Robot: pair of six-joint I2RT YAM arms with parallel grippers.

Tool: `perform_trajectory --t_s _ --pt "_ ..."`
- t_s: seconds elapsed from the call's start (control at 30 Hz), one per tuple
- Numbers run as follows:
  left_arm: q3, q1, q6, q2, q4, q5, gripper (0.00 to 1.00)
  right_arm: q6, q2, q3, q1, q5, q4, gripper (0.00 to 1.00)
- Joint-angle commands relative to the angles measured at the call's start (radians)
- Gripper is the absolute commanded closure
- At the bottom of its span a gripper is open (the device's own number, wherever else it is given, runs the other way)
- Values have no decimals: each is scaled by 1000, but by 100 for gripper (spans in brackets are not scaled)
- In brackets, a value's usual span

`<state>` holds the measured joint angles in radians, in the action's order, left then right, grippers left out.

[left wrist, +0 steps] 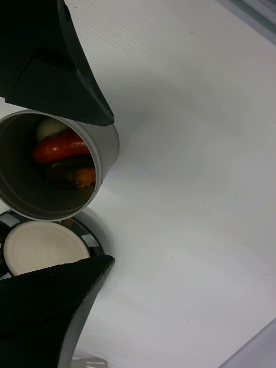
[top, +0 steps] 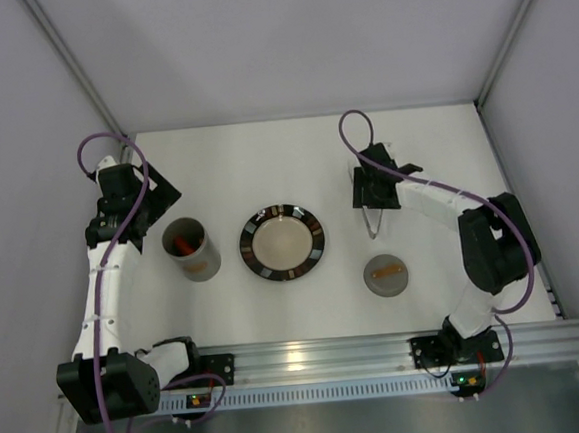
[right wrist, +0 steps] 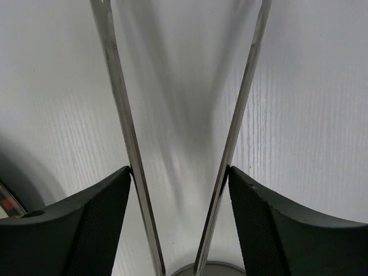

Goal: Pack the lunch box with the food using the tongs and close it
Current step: Place the clamp at the center of the board.

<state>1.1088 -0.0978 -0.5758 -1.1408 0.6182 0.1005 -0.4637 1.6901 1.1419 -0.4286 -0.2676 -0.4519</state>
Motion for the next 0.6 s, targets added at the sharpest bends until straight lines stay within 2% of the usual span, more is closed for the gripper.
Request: perform_trajectory --t_s 0.0,0.17,0.27,0.37,0.47,0.57 --pt "14 -8 8 15 -61 -8 1 17 16 90 24 8 61 31" --pt "23 -8 10 13 -60 -7 1 33 31 114 24 27 39 20" --pt "45 -8 22 13 -63 -33 1 31 8 108 24 28 28 19" --pt "80 0 43 24 -98 -143 1 31 -68 84 24 19 25 19" --pt "114 55 74 39 -159 -208 1 34 -171 73 25 -13 -1 18" --pt "193 243 146 23 -160 -138 1 23 -279 64 45 -13 -22 18"
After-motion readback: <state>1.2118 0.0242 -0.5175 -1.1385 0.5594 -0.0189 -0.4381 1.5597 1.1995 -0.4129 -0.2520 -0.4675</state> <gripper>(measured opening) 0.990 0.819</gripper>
